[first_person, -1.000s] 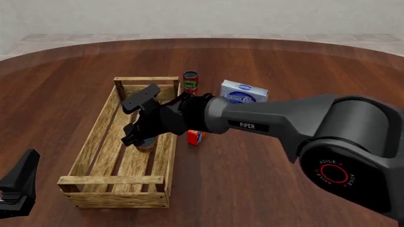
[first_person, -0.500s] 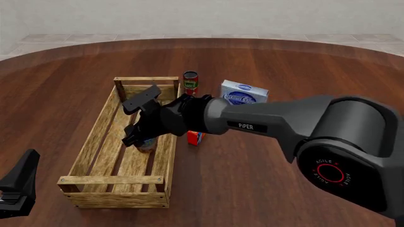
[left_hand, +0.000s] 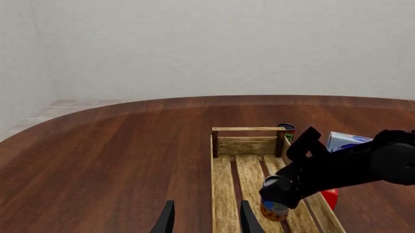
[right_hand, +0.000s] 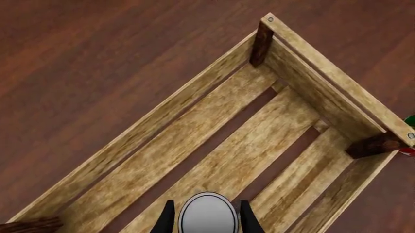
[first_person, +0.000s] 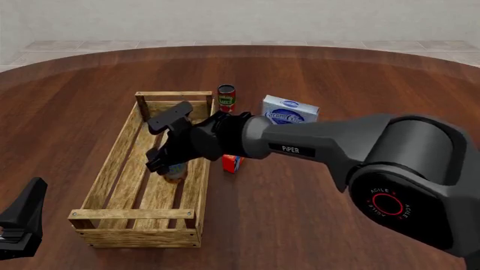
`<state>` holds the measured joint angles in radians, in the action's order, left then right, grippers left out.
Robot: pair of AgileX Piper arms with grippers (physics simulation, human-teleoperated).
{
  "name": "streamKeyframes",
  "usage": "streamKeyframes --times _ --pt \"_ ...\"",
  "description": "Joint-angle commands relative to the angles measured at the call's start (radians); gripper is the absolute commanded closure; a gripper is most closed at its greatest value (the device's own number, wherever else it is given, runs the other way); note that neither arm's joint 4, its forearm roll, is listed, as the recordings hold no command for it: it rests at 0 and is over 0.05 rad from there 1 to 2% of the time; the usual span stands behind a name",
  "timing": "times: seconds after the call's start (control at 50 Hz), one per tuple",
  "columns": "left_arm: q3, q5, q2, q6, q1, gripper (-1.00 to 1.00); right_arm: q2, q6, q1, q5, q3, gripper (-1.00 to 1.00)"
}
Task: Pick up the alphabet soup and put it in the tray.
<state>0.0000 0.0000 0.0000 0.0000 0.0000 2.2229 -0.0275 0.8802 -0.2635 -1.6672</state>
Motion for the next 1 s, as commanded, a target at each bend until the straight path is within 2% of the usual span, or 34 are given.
streamKeyframes --times 0.02,0.2,0.36,0.66,1.0 --pt "0.000 0.000 0.000 0.000 0.000 -1.00 -0.003 -0.014 0.001 -0.003 -0.003 -1.00" --pt "0.000 0.000 0.000 0.000 0.000 -1.00 -0.026 -0.015 0.002 -0.006 0.006 -1.00" --pt "0.000 0.000 0.000 0.000 0.000 -1.00 -0.125 -0.006 -0.012 -0.022 0.029 -1.00" --pt "0.000 0.000 0.000 0.000 0.000 -1.00 -0.480 0.037 -0.031 -0.052 0.192 -1.00" --pt "0.000 0.000 0.000 0.000 0.000 -1.00 -0.916 0.077 -0.110 -0.113 0.402 -1.00"
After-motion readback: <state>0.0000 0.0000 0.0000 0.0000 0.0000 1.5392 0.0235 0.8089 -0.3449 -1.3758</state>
